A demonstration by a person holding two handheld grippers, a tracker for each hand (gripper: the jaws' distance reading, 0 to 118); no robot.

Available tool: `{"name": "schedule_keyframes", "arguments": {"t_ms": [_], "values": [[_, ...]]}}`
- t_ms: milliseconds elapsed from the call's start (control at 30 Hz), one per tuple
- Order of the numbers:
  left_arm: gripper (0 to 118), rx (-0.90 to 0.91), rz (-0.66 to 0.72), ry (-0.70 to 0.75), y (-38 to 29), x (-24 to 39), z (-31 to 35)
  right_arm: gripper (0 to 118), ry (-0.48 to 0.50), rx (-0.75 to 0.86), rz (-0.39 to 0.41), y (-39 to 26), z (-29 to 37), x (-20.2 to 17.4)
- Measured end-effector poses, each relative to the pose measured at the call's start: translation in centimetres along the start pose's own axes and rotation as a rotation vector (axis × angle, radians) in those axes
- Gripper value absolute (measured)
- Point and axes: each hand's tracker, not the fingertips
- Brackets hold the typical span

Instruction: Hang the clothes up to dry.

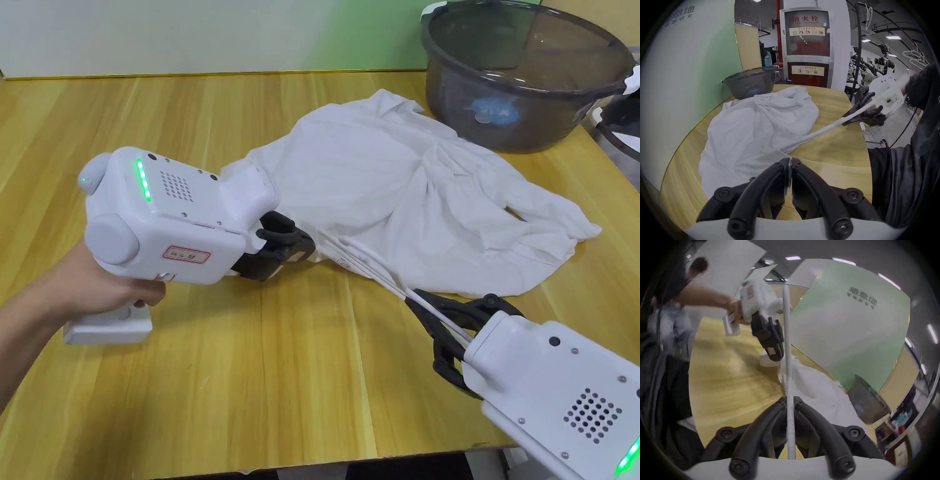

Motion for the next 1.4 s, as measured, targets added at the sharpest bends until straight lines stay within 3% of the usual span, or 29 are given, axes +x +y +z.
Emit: {"name": "schedule_keyframes", "arguments": {"t_ms": [100,200,233,300,933,1200,1400], "values": [[5,0.031,0.015,0.011,0.3,-0.4,0.6,6,0.072,-0.056,-0.132,0.4,-0.5,1.1],[5,0.042,0.028,0.03,0.2,-1.0,0.9,6,0.18,-0.131,-0.353,0.7,-1.3,2.8],[5,0.036,0.037,0.02,0.2,-1.3,0.9,6,0.164,-0.132,-0.411,0.4,-1.4,3.3],[5,0.043,0.036,0.028,0.1,-1.2,0.9,6,0.164,-0.105,-0.451,0.5,-1.4,3.5],[5,0.132,0.068,-0.028,1.2,-1.1,1.2,6,0.152,-0.084,-0.449,2.6,-6.1,2.1],[5,0.18,0.122,-0.02,1.2,-2.2,2.2,6,0.147,-0.077,-0.333,2.8,-7.2,1.4],[5,0.191,0.144,-0.054,0.9,-2.4,2.4,6,0.137,-0.075,-0.371,2.4,-7.4,1.5]]}}
